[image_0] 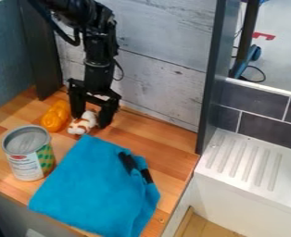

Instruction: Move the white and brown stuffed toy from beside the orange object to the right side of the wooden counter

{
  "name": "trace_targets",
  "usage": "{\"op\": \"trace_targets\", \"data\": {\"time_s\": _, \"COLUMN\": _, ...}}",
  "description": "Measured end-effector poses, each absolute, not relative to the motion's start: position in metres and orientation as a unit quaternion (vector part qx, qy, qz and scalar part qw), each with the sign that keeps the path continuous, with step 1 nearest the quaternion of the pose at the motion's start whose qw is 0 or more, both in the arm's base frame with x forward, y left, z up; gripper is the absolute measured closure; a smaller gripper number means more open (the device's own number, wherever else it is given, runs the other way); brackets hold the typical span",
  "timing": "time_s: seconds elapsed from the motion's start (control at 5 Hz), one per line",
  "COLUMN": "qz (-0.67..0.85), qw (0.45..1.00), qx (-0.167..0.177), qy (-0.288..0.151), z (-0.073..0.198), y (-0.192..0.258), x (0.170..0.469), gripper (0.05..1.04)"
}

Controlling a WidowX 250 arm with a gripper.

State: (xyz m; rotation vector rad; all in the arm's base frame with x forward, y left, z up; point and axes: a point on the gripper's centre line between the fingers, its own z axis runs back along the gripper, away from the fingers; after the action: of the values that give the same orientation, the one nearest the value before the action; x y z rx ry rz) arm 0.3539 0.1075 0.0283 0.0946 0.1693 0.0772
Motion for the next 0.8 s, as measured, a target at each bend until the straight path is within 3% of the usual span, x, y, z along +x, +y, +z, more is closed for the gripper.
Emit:
{"op": "trace_targets", "data": {"time_s": 0.2, "qz": 0.050, "qw": 0.995, "qx": 0.035, "qy": 0.083, "z": 0.023, "y": 0.115, "x": 0.353, "gripper": 0.420}}
{"op": "trace_targets", "data": {"time_s": 0.4, "qz": 0.064, "qw": 0.993, "qx": 0.038, "qy": 0.091, "z": 0.026, "y": 0.116, "x": 0.352, "gripper": 0.569}}
{"op": "trace_targets", "data": {"time_s": 0.6, "qz": 0.064, "qw": 0.993, "qx": 0.038, "qy": 0.095, "z": 0.027, "y": 0.117, "x": 0.350, "gripper": 0.605}}
{"op": "trace_targets", "data": {"time_s": 0.8, "qz": 0.077, "qw": 0.993, "qx": 0.058, "qy": 0.066, "z": 0.057, "y": 0.120, "x": 0.352, "gripper": 0.605}}
